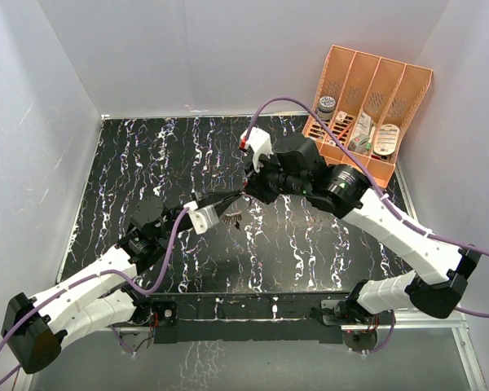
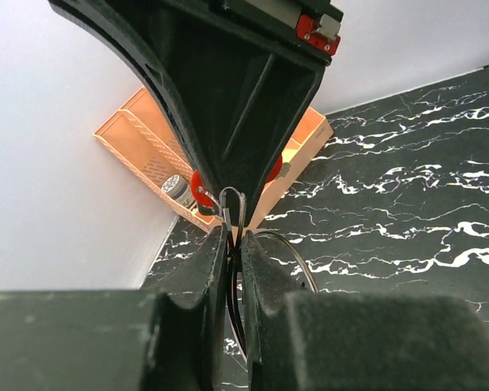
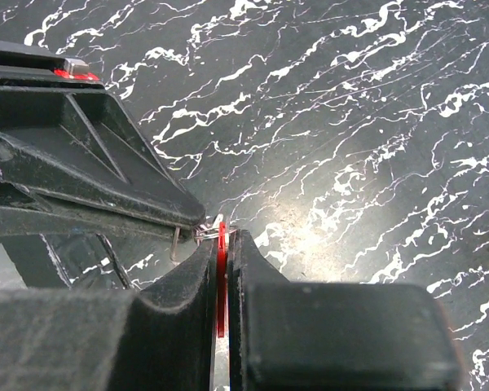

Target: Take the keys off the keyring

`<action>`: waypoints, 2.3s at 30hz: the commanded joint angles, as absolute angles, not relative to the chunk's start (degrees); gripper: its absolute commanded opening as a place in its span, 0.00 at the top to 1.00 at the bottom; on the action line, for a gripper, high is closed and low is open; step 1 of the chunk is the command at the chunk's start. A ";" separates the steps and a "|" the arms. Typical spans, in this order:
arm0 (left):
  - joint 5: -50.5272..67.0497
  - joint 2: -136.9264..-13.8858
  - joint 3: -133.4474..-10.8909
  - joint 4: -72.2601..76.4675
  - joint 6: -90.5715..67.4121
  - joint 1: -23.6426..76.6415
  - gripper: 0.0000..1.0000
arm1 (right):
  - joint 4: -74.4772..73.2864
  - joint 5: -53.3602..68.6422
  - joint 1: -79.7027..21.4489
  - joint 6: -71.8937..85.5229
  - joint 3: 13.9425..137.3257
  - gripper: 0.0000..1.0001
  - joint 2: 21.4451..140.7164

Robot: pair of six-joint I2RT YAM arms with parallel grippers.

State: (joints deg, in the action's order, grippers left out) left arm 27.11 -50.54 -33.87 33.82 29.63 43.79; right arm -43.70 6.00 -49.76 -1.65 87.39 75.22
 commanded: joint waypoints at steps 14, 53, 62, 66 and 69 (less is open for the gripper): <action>35.04 -47.03 -35.32 36.87 27.22 44.56 1.00 | -36.19 1.18 -49.22 -2.72 88.31 1.00 74.81; -15.01 -55.02 -41.35 33.13 16.18 44.21 1.00 | 7.96 1.88 -32.90 8.55 57.00 0.65 99.40; -14.85 -55.78 -41.48 34.07 16.18 43.98 1.00 | 8.96 1.07 -32.96 7.24 53.70 0.45 93.29; -15.27 -56.24 -41.49 35.15 16.22 43.90 1.00 | 8.73 2.14 -32.92 5.81 52.26 0.44 87.85; -16.20 -56.30 -41.65 36.27 15.43 43.33 1.00 | 11.74 6.27 -33.04 4.97 48.09 0.44 82.62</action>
State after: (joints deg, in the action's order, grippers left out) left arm -14.48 -56.77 -38.72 31.97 16.60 44.18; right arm 5.15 2.13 -32.91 7.01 51.40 90.00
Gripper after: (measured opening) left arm 0.072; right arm 0.556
